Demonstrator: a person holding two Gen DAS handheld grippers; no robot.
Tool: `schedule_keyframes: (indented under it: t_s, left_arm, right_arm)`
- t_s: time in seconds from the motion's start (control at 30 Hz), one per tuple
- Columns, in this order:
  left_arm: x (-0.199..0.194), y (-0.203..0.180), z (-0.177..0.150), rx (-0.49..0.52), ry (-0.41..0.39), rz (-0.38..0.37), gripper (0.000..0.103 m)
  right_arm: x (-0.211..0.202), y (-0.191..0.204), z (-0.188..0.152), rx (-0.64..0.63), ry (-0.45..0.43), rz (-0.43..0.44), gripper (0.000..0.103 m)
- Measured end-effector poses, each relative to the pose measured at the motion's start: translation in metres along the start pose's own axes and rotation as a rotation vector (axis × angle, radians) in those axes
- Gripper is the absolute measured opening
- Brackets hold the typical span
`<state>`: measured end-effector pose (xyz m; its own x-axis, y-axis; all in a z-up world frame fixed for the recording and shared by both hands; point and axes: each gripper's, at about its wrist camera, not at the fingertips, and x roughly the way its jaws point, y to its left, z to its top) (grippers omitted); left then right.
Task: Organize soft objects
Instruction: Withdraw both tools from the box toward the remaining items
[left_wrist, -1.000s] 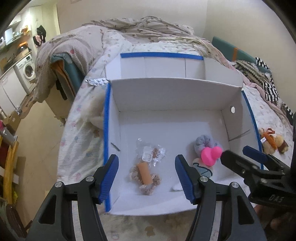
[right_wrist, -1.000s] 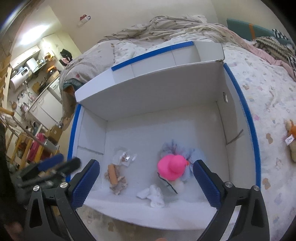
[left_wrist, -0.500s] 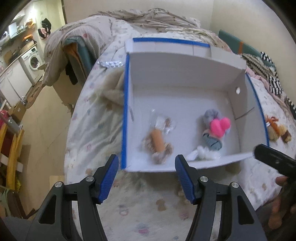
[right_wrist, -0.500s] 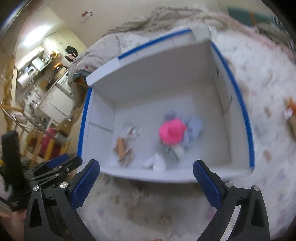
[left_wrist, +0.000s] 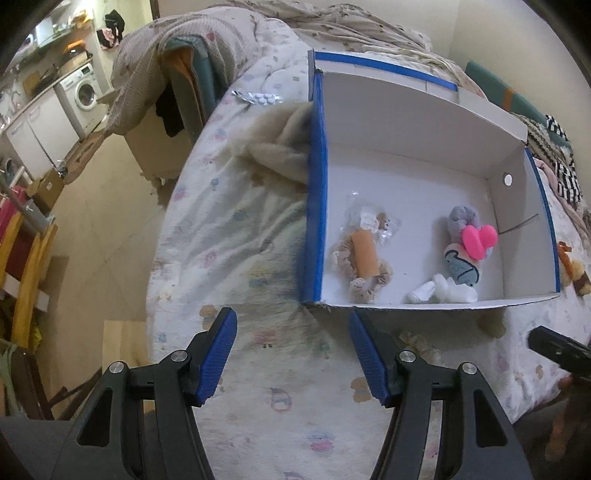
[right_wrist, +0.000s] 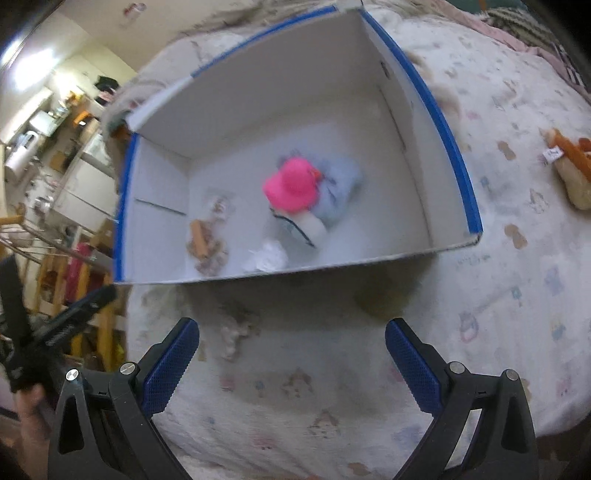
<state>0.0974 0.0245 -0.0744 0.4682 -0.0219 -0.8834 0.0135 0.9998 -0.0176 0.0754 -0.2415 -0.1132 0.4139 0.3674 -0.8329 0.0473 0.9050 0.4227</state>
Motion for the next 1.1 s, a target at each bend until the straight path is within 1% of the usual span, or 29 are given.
schedule_keyframes:
  t_s: [0.07,0.13,0.27,0.37,0.5,0.6,0.73,0.8,0.83,0.97,1.1]
  left_arm:
    - [0.002,-0.006,-0.001,0.013,0.004,0.003,0.06]
    - [0.006,-0.015,-0.005,0.047,0.01,0.014,0.06]
    - [0.012,-0.041,-0.014,0.162,0.014,0.019,0.06]
    - [0.02,-0.056,-0.022,0.213,0.045,-0.01,0.06]
    - [0.039,-0.067,-0.027,0.197,0.123,-0.071,0.06]
    - [0.05,-0.081,-0.027,0.199,0.172,-0.095,0.06]
    - [0.056,-0.093,-0.024,0.168,0.206,-0.132,0.06]
    - [0.061,-0.099,-0.022,0.15,0.227,-0.152,0.06]
    - [0.062,-0.102,-0.021,0.148,0.233,-0.158,0.06]
    - [0.07,-0.11,-0.018,0.148,0.237,-0.154,0.06]
    - [0.083,-0.117,-0.021,0.157,0.283,-0.16,0.06]
  right_arm:
    - [0.006,-0.001,-0.001,0.003,0.015,-0.046,0.103]
    - [0.012,-0.005,0.0,0.025,0.028,-0.067,0.103]
    - [0.02,-0.013,0.003,0.083,0.044,-0.058,0.103]
    - [0.025,-0.013,0.004,0.086,0.058,-0.069,0.103]
    - [0.031,-0.016,0.003,0.09,0.089,-0.085,0.103]
    - [0.031,-0.023,0.002,0.112,0.094,-0.089,0.103]
    - [0.026,-0.039,0.004,0.156,0.08,-0.084,0.103]
    - [0.024,-0.054,0.005,0.208,0.08,-0.052,0.103]
    - [0.023,-0.061,0.006,0.23,0.077,-0.05,0.103]
    - [0.022,-0.077,0.007,0.261,0.076,-0.118,0.103]
    - [0.03,-0.078,0.008,0.24,0.094,-0.179,0.103]
